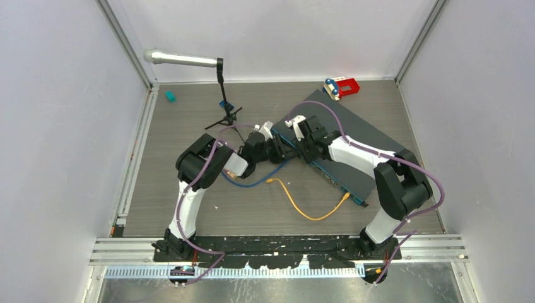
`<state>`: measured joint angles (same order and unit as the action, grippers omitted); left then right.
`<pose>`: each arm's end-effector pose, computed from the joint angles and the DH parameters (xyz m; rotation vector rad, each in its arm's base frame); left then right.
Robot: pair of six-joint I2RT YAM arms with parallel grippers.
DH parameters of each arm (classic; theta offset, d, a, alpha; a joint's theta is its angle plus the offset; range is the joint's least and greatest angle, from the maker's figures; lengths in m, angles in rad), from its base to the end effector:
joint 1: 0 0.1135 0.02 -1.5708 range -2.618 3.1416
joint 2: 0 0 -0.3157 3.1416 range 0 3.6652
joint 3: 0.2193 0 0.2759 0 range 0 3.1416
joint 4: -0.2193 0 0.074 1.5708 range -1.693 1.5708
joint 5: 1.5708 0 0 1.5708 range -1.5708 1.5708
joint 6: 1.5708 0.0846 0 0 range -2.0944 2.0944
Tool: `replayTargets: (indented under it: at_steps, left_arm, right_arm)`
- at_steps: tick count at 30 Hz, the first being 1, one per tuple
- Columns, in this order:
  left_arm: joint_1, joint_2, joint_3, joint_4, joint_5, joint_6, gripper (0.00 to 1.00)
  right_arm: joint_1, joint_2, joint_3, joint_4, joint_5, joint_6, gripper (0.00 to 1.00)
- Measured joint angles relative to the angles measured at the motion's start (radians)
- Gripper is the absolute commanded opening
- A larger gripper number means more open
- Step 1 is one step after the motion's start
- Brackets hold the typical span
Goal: Pull the plug from the switch port
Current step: Pull the connector from the switch port.
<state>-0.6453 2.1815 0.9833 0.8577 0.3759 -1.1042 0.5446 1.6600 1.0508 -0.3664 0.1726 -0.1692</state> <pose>0.3799 -0.3249 0.0922 -0.2113 2.1980 -1.4536 0.3424 0.1904 0.1928 -0.8195 2.3896 -0.0701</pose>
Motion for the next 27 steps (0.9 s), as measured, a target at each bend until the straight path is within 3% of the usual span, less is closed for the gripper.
replayTargets:
  at_steps: [10,18,27]
  left_arm:
    - [0.013,0.045,-0.008,0.116,0.039,-0.050,0.37]
    - [0.017,0.090,-0.035,0.271,0.034,-0.101,0.24]
    - [0.024,0.119,-0.035,0.323,0.043,-0.140,0.11]
  right_arm:
    - [-0.006,-0.002,0.000,-0.001,-0.017,0.000,0.47]
    - [-0.006,-0.003,0.000,-0.001,-0.021,-0.001,0.46]
    - [-0.008,-0.003,0.000,0.000,-0.023,-0.003,0.46]
